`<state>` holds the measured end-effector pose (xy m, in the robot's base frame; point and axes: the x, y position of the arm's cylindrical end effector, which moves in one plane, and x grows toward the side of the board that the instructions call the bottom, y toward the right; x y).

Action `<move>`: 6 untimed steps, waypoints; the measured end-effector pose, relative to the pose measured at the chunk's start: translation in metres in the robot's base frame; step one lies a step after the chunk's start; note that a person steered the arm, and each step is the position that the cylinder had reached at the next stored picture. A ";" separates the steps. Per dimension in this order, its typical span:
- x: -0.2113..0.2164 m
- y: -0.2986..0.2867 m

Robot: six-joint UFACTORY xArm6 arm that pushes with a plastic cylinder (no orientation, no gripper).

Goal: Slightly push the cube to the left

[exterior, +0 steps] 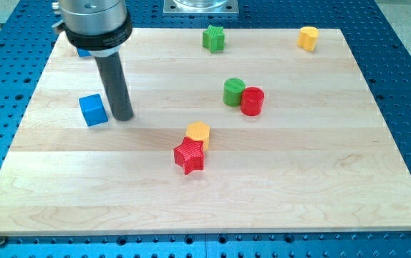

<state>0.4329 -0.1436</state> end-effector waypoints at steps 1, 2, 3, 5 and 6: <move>0.005 -0.014; 0.001 -0.002; -0.011 -0.002; 0.020 -0.022; 0.058 0.004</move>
